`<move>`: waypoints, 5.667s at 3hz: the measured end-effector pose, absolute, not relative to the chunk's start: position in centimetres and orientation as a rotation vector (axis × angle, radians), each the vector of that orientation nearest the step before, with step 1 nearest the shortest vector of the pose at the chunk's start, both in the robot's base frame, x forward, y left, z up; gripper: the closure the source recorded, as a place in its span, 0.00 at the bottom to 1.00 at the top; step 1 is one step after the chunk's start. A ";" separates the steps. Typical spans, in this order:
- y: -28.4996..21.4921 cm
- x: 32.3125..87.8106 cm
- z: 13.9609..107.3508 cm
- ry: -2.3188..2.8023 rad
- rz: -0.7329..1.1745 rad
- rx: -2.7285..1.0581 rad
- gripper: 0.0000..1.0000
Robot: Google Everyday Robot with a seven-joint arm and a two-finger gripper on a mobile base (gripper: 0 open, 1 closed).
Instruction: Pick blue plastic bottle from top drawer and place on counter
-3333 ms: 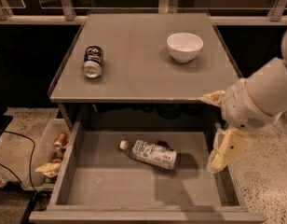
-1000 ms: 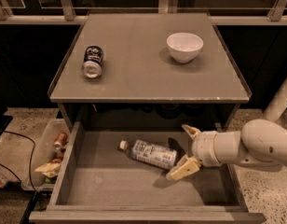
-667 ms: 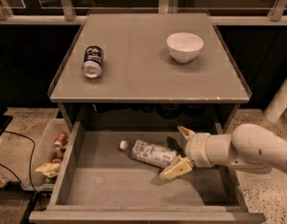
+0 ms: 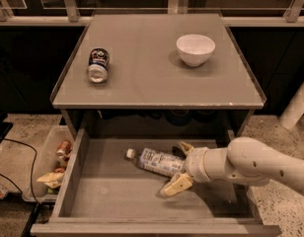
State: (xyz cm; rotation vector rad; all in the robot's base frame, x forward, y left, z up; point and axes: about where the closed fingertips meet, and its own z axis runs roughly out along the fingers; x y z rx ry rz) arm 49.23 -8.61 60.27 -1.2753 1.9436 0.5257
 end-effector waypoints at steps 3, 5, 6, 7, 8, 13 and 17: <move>-8.5 49.3 60.2 1.943 0.526 -1.278 0.64; -9.5 48.6 61.8 1.938 0.512 -1.294 1.00; -11.6 48.2 65.6 1.907 0.476 -1.292 1.00; -14.5 47.8 70.2 1.873 0.432 -1.275 1.00; -17.3 47.1 75.9 1.809 0.390 -1.257 1.00; -20.5 51.4 88.7 1.658 0.275 -1.214 1.00; -10.7 63.9 88.9 1.626 0.364 -1.141 1.00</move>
Offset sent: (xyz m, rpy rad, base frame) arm 0.0003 0.0013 -0.0005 -0.0008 0.0000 0.0024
